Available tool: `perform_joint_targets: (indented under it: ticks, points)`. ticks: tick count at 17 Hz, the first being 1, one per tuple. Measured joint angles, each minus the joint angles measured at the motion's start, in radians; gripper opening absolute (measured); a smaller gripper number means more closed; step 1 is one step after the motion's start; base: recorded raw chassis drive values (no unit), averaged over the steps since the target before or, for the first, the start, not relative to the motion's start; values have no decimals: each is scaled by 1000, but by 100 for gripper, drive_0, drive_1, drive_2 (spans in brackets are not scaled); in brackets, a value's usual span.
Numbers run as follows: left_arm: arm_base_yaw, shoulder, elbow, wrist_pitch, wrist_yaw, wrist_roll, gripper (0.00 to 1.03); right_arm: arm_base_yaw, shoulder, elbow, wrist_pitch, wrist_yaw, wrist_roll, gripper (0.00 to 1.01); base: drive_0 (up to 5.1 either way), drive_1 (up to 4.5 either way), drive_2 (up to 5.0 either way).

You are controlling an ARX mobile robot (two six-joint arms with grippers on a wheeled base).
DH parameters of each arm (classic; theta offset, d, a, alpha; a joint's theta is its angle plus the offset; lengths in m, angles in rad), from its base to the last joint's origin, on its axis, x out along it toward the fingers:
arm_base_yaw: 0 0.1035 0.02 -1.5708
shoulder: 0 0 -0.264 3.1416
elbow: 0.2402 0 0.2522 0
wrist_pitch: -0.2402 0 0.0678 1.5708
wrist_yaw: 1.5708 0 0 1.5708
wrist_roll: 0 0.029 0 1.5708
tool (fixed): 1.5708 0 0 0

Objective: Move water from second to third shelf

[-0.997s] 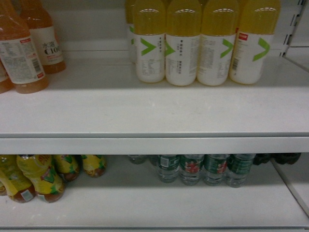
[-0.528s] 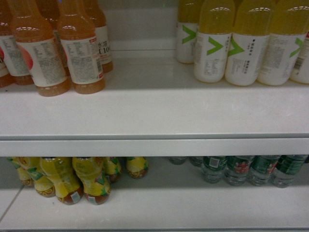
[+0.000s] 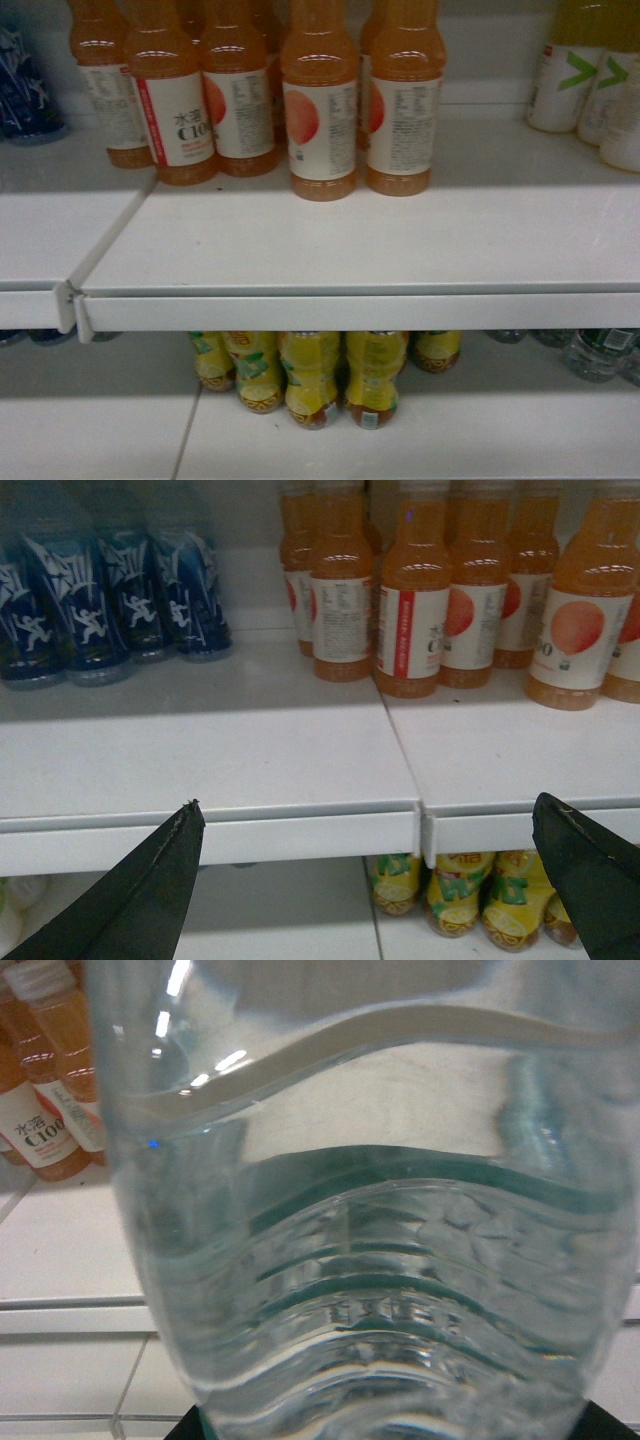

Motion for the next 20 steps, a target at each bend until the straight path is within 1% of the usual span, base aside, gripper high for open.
perform_joint_targets:
  ticks: [20]
  points:
    - [0, 0, 0, 0, 0, 0, 98, 0, 0, 0, -1, 3, 0, 40, -503, 243, 243]
